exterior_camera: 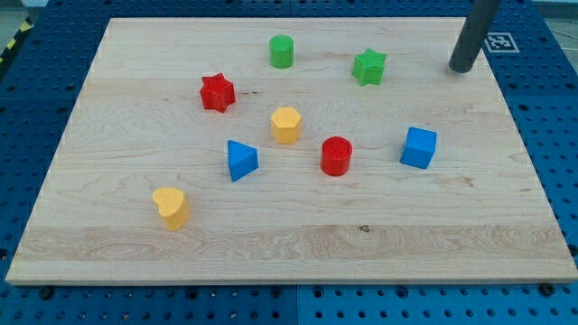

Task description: Move yourself towards the right side of the green star

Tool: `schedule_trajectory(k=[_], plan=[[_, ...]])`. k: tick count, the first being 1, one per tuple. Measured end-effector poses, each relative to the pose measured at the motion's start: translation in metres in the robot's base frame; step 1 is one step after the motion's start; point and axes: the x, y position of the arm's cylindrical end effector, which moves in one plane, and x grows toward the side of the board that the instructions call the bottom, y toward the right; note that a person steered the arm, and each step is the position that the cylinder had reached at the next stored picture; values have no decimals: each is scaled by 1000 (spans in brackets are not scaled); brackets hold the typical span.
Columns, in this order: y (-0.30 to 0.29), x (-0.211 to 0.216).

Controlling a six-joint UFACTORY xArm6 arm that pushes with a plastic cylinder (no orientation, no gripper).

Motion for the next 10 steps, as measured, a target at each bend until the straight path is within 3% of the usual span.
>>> schedule_trajectory(k=[10], plan=[[-19,8]])
